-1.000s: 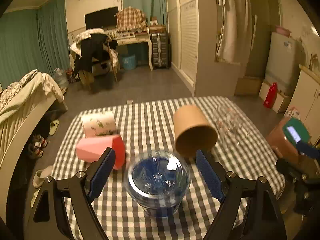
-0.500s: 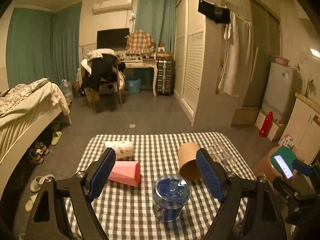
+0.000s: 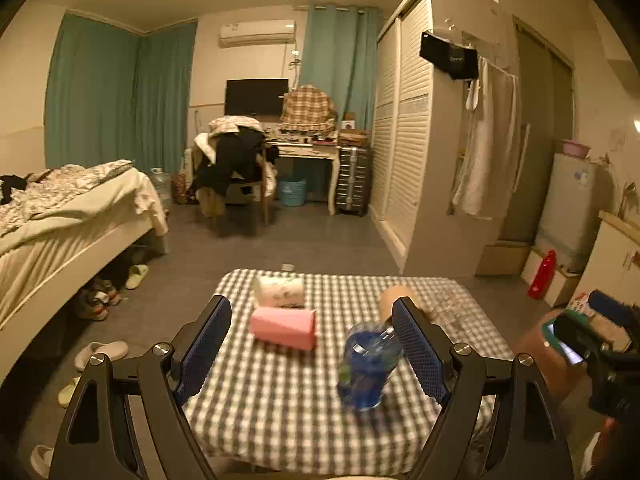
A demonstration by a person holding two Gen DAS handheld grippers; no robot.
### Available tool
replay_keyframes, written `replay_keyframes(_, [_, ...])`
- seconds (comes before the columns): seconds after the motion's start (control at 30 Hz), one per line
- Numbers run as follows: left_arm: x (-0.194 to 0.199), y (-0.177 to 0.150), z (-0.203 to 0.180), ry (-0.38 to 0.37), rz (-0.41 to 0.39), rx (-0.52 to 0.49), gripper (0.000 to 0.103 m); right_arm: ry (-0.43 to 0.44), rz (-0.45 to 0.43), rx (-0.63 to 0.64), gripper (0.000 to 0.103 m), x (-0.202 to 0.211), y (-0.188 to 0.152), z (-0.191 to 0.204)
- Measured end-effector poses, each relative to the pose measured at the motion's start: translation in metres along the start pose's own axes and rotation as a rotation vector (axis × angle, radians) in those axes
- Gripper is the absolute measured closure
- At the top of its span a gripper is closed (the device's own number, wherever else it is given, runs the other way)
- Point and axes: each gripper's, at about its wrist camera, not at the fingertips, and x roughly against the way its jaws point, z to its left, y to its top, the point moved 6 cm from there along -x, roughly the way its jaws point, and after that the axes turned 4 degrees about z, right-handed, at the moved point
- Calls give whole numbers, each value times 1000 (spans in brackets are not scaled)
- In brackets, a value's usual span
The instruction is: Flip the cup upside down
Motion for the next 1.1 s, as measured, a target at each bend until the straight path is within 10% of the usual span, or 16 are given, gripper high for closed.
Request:
replay_keyframes(0.5, [-43,-78,17,79,91,-19,17,63,118,-4,9,-63,-71,33])
replay_keyframes(1.1, [-60,-94,13,82,112,-22,6,36,179,-38,9,-102,-89,21])
